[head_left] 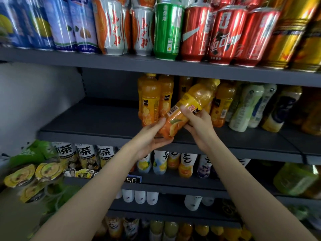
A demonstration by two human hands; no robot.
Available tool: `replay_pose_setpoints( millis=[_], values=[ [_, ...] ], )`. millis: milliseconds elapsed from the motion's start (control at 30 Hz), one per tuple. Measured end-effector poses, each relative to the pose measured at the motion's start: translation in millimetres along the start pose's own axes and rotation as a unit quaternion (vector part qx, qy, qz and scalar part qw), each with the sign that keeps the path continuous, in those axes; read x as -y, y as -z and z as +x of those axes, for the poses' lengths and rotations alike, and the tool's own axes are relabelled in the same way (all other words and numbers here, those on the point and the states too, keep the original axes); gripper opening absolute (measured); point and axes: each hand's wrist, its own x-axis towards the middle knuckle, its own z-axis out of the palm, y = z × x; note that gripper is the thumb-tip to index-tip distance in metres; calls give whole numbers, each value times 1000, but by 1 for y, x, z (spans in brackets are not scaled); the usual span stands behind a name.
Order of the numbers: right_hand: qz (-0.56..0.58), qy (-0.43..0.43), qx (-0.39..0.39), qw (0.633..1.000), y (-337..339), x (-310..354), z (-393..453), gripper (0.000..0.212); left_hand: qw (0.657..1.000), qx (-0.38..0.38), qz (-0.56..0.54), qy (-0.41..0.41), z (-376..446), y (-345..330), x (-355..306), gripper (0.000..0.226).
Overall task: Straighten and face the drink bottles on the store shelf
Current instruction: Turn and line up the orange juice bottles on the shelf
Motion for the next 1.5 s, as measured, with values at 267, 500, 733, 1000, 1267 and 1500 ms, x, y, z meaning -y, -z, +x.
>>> replay_pose_setpoints(
  millis=[267,500,733,1000,1267,1500],
  values=[
    [94,-68,-12,993,4,-17,-24,24,901,-151,317,-255,-15,9,-9,61],
    [269,-154,-61,949,-6,-9,-27,26,740,-84,518,-420,-24,4,-3,68],
    [222,-106,-41,968,12,-1,-25,28,942,-18,258,-214,-25,5,-7,43],
    [55,-53,-18,997,22,11,-31,47,903,9,393,-171,-14,7,0,52],
    [-268,71,-29,960,22,16,-29,67,889,23,416,-188,-9,2,10,57],
    [-335,157,38,928,23,34,-33,69,904,87,393,-146,-10,-8,-17,59]
  ],
)
